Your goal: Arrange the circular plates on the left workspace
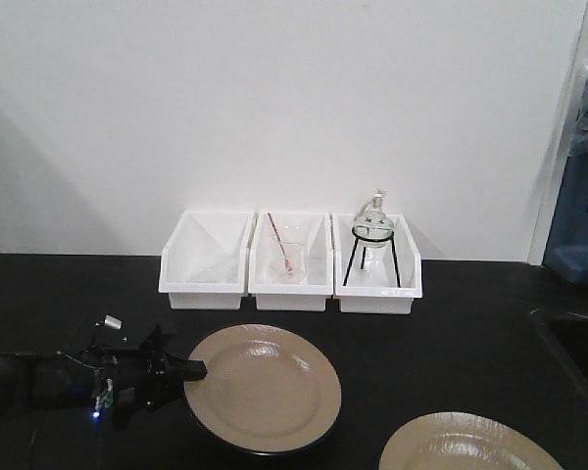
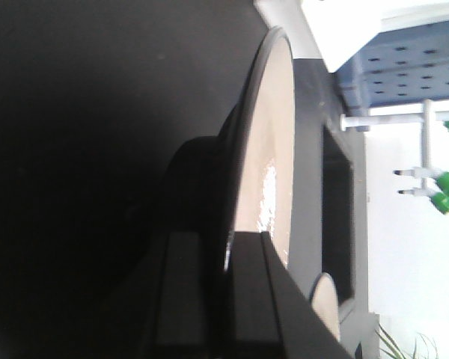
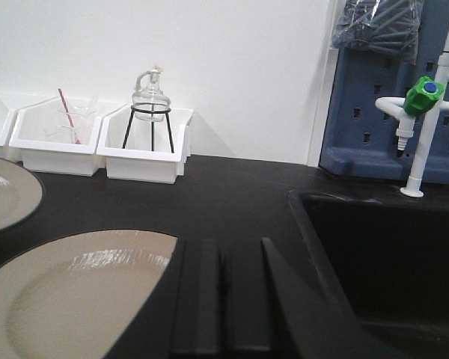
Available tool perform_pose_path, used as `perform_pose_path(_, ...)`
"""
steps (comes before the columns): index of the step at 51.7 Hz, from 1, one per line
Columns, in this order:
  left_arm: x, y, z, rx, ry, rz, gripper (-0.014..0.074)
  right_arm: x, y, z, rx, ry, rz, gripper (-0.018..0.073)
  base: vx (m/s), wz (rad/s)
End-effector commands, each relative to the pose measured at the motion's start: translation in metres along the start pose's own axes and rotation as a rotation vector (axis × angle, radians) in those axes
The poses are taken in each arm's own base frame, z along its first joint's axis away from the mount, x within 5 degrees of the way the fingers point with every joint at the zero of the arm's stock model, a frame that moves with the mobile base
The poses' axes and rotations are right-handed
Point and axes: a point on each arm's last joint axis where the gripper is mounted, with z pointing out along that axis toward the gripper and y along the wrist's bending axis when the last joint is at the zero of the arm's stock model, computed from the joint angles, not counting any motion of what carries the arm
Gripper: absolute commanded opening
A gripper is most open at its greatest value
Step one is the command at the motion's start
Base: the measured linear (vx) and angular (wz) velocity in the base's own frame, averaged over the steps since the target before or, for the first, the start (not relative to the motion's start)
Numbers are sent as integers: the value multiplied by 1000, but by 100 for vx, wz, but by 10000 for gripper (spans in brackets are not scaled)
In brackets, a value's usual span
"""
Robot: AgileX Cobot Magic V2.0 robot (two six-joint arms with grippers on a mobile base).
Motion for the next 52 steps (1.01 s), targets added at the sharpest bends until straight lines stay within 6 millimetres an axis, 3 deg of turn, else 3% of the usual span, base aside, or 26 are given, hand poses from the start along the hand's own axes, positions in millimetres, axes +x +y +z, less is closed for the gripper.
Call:
perform_pose_path(1,-13,-45,-9,182,-68,-47,-3,-2,0,-1,14,-75,-16,-3,0,0)
perform_pose_path(17,-13,-35,-2,134,-85,2,43,-2,0,-1,14,-75,-16,-3,0,0)
perform_pose_path(26,-10,-38,-2,160,-68,166,264,-2,0,-1,14,-75,-16,-3,0,0)
perform_pose_path(38,-11,-37,-3,155,-75,187,582,-2,0,-1,14,-75,-16,-3,0,0)
perform_pose_path(43,-14,-35,-5,144,-91,223,636,-2,0,-1,14,-75,-16,-3,0,0)
perform_pose_path(52,-19,-32,-12,148,-104,278,622,-2,0,-1,14,-75,-16,-3,0,0)
